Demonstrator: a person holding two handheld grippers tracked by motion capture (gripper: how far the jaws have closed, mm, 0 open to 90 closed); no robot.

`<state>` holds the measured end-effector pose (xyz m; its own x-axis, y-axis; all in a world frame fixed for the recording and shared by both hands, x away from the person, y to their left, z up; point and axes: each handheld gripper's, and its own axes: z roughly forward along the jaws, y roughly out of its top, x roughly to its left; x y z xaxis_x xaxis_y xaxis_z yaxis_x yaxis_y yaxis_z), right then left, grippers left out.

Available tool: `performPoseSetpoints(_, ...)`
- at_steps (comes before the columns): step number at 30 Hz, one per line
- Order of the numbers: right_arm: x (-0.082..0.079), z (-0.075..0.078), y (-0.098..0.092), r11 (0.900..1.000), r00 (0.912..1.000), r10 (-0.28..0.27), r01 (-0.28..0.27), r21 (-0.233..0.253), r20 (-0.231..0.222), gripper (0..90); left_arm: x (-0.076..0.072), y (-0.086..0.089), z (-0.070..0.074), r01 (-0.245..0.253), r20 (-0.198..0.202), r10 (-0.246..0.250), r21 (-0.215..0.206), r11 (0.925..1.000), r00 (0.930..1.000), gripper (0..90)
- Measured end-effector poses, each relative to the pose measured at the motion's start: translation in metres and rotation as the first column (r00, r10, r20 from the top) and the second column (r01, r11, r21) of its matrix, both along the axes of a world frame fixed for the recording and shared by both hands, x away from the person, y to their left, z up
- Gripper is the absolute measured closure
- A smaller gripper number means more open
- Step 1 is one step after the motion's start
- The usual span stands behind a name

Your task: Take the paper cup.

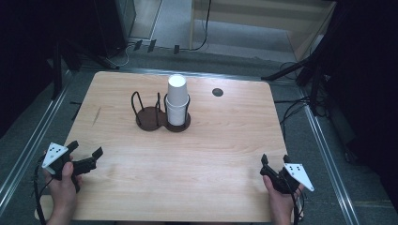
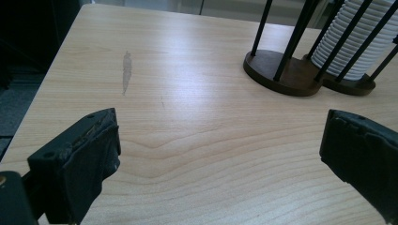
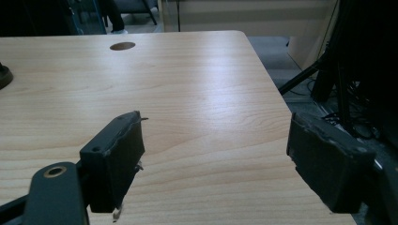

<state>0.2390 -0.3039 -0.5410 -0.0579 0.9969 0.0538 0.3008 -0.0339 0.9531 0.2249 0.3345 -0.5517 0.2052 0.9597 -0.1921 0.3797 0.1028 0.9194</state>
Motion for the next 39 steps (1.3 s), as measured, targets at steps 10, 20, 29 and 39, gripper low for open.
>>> performPoseSetpoints(10,0.001,0.001,0.004,0.999,0.9995,0.031,-0.031,-0.038,-0.004,22.5,0.003,-0.003,0.000,-0.007,-0.037,0.008,0.025,0.9997,0.9993,0.0)
performPoseSetpoints(20,0.007,0.014,0.019,0.996,0.9959,0.086,-0.086,0.012,-0.030,22.3,-0.001,0.004,-0.001,-0.028,-0.003,0.028,-0.037,0.9989,0.9996,0.0)
performPoseSetpoints(29,0.018,0.027,0.057,0.982,0.9820,0.187,-0.186,0.037,-0.028,20.4,-0.001,0.005,-0.001,0.013,-0.022,-0.014,-0.076,0.9971,0.9996,0.0)
performPoseSetpoints(39,0.034,0.049,0.105,0.966,0.9662,0.257,-0.256,0.049,-0.022,20.5,0.000,0.005,-0.001,0.019,-0.025,-0.020,-0.066,0.9977,0.9995,0.0)
